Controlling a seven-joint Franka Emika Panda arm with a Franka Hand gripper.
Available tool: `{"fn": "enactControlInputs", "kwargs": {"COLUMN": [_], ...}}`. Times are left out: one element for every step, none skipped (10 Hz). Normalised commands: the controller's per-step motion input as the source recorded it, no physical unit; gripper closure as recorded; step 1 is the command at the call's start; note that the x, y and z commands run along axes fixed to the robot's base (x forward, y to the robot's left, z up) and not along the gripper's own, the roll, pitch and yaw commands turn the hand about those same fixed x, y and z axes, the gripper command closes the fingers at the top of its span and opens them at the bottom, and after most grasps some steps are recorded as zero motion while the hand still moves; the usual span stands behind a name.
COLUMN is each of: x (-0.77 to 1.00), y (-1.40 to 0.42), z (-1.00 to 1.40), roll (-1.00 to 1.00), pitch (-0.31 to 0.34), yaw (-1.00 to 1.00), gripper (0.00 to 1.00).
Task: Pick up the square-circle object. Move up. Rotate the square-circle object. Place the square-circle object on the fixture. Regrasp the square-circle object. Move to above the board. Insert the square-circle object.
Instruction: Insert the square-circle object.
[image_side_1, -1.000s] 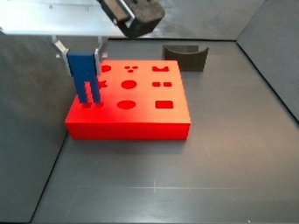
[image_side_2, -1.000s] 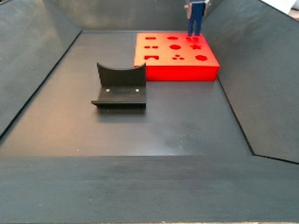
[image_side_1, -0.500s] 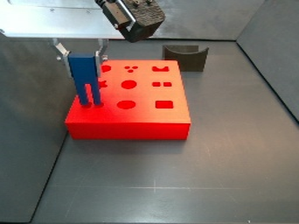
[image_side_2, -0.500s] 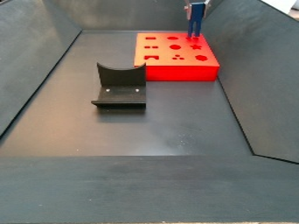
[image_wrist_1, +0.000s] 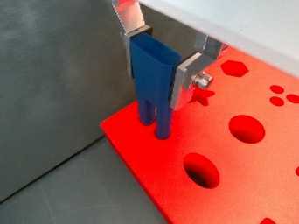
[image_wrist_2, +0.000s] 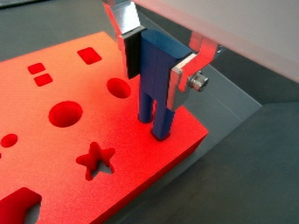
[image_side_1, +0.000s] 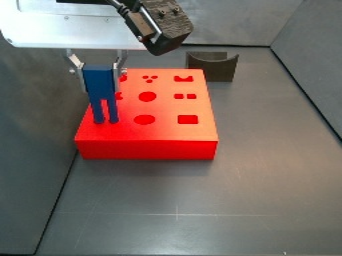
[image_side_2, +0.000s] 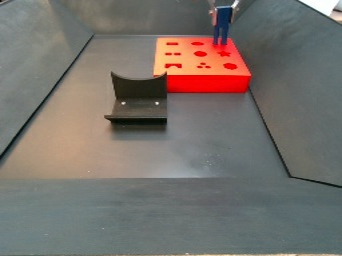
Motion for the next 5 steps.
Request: {"fn": "enactControlInputs", "kwargs": {"x": [0.08, 0.00, -0.03, -0.05, -0.01], "y": [0.00, 0.00, 0.00, -0.03, -0.07], "z": [-0.11, -0.28, -0.56, -0.76, -0.80], "roll": [0.00, 0.00, 0.04, 0.11, 0.11], "pitch": [0.009, 0.000, -0.051, -0.096, -0.106], "yaw": [0.00, 0.00, 0.00, -0.02, -0.03], "gripper": [1.00, 1.00, 1.00, 1.00, 1.00]}}
